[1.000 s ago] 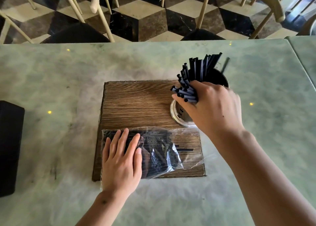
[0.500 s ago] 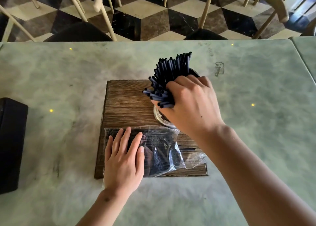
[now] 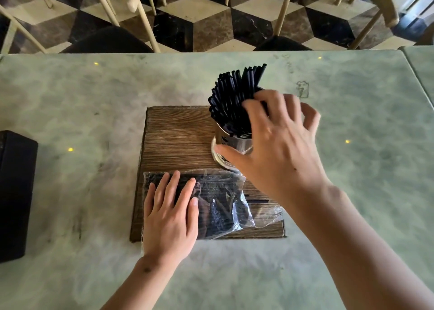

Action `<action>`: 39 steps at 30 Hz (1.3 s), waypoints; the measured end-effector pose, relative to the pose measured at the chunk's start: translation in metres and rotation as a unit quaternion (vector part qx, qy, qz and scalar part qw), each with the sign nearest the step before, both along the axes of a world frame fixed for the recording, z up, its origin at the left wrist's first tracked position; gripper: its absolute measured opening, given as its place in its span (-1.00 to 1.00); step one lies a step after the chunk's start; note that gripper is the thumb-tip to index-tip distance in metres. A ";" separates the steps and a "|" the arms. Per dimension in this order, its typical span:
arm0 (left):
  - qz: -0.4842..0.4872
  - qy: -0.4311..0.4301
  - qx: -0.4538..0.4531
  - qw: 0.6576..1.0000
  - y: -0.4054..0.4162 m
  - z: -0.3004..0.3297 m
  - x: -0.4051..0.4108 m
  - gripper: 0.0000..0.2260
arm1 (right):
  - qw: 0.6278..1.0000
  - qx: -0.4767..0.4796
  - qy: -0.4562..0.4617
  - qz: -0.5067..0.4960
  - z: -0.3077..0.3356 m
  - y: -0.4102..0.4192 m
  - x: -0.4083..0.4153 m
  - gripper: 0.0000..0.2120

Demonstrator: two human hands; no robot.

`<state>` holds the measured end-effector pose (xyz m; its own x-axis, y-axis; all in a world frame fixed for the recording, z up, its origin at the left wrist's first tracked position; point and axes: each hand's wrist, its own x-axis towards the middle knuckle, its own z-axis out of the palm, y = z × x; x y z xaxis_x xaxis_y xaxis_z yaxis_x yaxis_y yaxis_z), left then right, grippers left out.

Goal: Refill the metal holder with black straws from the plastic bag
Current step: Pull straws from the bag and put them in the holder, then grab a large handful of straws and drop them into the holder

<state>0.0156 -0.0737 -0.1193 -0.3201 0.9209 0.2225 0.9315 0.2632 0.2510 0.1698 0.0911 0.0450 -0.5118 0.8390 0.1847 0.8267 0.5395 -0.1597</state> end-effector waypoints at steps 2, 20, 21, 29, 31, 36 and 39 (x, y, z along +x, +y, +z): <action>-0.001 0.000 0.001 1.000 0.000 0.000 0.000 -0.59 | 0.993 0.027 0.118 0.001 -0.002 -0.012 0.016 -0.41; -0.019 0.011 -0.014 1.000 -0.002 0.004 -0.003 -0.55 | 0.969 -0.238 0.052 0.032 -0.095 -0.053 0.057 -0.92; -0.021 0.012 -0.013 1.000 -0.003 0.004 -0.004 -0.55 | 0.971 -0.225 0.071 0.041 -0.091 -0.052 0.054 -0.90; -0.020 -0.012 -0.004 1.000 -0.003 0.005 -0.002 -0.54 | 0.942 -0.263 0.181 0.107 -0.101 -0.042 0.025 -0.71; -0.021 -0.022 0.001 1.000 -0.004 0.005 -0.002 -0.55 | 0.953 -0.236 0.144 0.125 -0.103 -0.042 0.026 -0.57; -0.024 -0.028 -0.009 0.999 -0.002 0.005 -0.001 -0.55 | 0.956 -0.258 0.048 0.128 -0.104 -0.039 0.031 -0.29; -0.022 -0.030 -0.012 0.999 -0.002 0.007 0.000 -0.54 | 0.958 -0.250 0.017 0.140 -0.105 -0.039 0.024 -0.37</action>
